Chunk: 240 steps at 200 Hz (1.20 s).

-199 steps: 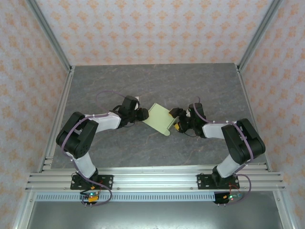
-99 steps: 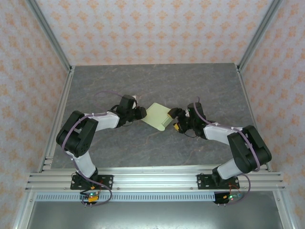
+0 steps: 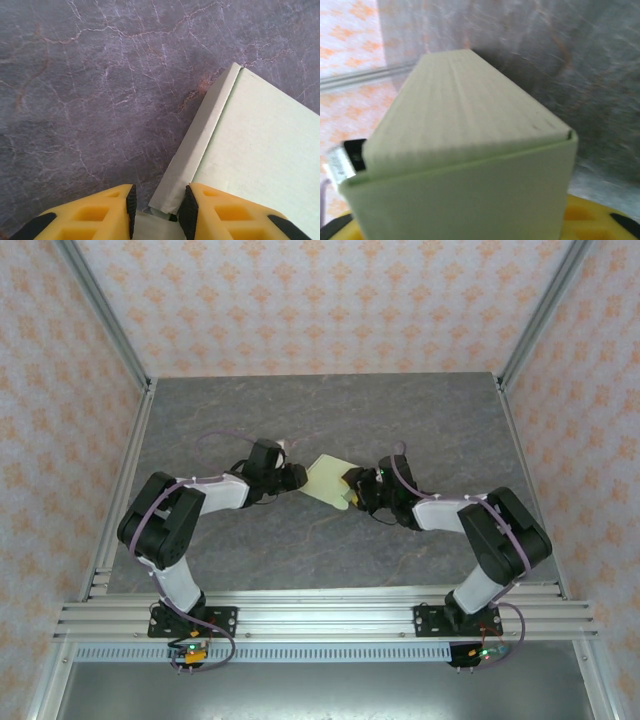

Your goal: Fold the paper box

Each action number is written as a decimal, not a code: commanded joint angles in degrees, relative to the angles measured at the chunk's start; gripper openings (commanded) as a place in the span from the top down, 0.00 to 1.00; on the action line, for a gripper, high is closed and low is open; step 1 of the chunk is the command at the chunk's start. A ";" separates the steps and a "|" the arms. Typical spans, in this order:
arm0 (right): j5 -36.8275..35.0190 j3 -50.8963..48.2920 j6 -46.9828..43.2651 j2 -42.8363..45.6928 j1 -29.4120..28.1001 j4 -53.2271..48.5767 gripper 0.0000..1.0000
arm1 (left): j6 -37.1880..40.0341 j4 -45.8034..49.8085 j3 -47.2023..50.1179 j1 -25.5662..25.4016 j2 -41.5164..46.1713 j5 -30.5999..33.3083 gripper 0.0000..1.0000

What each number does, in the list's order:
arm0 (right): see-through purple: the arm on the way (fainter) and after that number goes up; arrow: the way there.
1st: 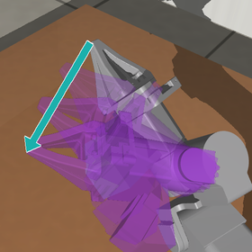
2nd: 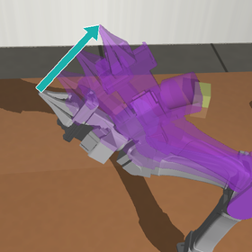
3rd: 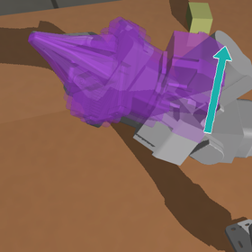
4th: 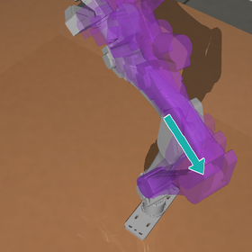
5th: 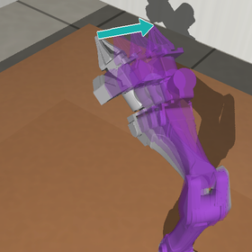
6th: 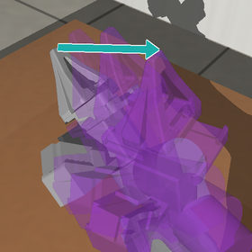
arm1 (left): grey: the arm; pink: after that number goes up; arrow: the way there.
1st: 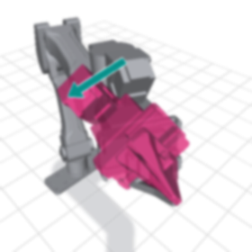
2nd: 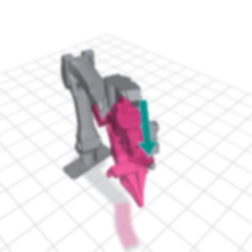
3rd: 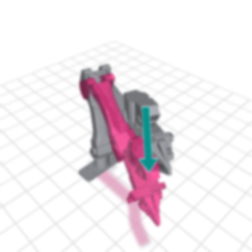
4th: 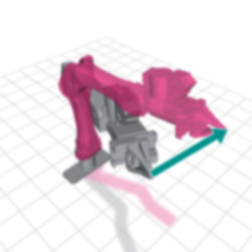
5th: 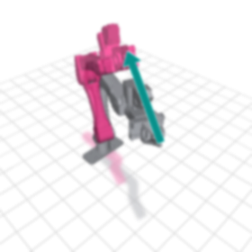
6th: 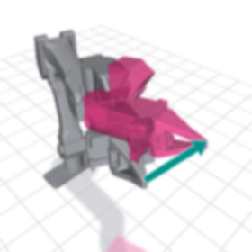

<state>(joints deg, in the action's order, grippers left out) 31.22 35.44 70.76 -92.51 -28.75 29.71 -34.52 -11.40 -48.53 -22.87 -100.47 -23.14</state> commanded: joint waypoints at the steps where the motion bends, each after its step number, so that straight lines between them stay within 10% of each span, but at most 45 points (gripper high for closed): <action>1: -5.11 -1.73 6.23 1.03 -0.33 7.65 0.58 | 0.83 7.62 2.70 -0.34 0.61 -1.34 0.65; 50: -2.86 -1.75 6.71 5.99 -0.34 0.02 0.60 | 3.54 -8.43 13.53 -0.26 17.48 -1.40 0.36; 117: 1.08 0.55 1.27 15.02 -0.14 -20.63 0.55 | 41.48 -28.48 32.52 -10.75 42.08 8.17 0.18; 152: 3.99 -0.35 1.52 15.97 0.41 -22.24 0.55 | 66.87 -23.51 34.28 -21.26 41.51 8.93 0.23; 205: 6.61 -4.00 4.68 17.40 0.36 -19.26 0.55 | 79.98 -25.72 31.92 -27.31 34.35 20.16 0.22; 211: 6.97 -4.30 5.01 17.49 0.36 -18.92 0.55 | 81.34 -26.23 31.34 -28.16 32.83 21.74 0.02; 240: 8.18 -5.06 6.96 17.78 0.23 -16.50 0.55 | 86.27 -27.43 28.06 -29.30 26.53 24.79 0.01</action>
<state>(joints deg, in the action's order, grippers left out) 37.45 31.29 74.94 -76.07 -28.45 10.41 43.13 -35.44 -16.80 -51.44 -70.65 -4.32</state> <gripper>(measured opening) 0.455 0.989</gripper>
